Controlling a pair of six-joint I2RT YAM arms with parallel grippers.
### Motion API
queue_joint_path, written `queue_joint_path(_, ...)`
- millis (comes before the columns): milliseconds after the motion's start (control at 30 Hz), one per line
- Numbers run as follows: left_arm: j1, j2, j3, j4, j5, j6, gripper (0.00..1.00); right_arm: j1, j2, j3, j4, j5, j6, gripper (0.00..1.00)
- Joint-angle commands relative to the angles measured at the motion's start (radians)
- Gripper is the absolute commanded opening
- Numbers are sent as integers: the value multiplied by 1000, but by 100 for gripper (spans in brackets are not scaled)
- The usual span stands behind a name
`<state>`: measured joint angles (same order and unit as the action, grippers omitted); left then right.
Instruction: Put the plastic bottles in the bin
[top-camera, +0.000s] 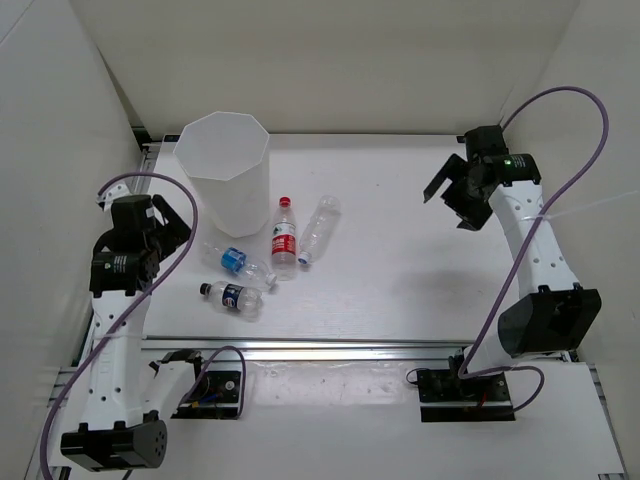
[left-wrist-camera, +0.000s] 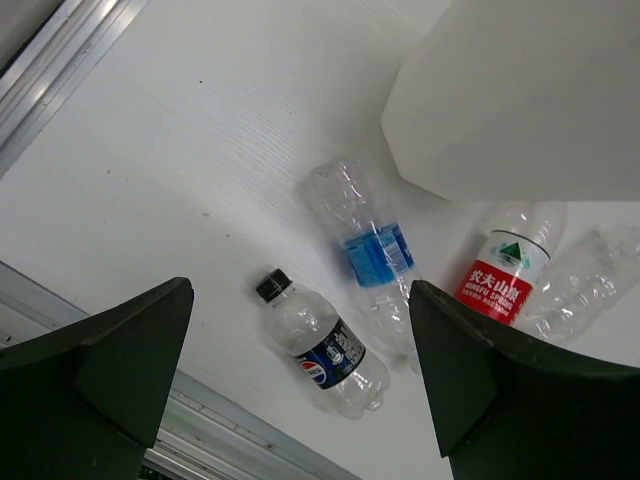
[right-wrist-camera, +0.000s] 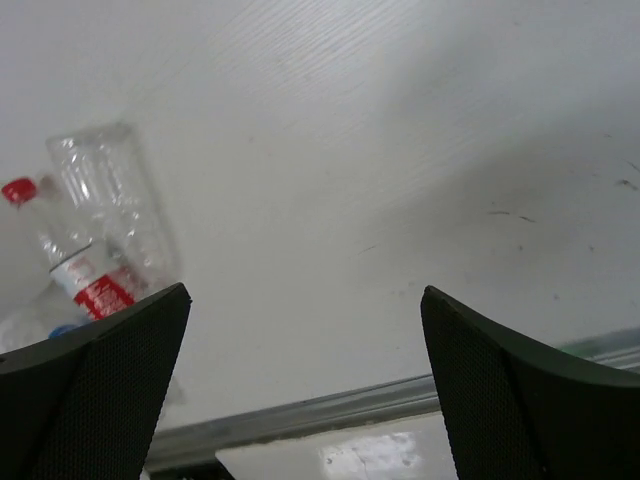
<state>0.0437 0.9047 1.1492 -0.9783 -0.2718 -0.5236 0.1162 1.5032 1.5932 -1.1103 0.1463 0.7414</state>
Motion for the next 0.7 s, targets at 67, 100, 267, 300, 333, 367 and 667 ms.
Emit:
queue_joint_path(67,15,-35,-34,-5,-52,-29,100,-6,112,69,113,-333,-166,100)
queue_joint_path(100,15,-46,-46,4,-29,-29,100,-6,185,92,113,-412,-186,100)
queue_joint_path(267,15,-66,-158,87,54,-6,100,16,350,119,279,-712,-168,100)
queue_joint_path(300,15,-66,-169,101,68,-6,100,16,405,119,320,-735,-168,100)
queue_joint_path(333,15,-66,-193,122,86,-22,100,29,440,167,320,-746,-168,100)
queue_joint_path(367,15,-66,-194,122,86,-23,100,42,503,192,320,-764,-168,100)
queue_joint_path(667,25,-23,-141,56,106,-23,100,154,761,372,340,-766,-146,100)
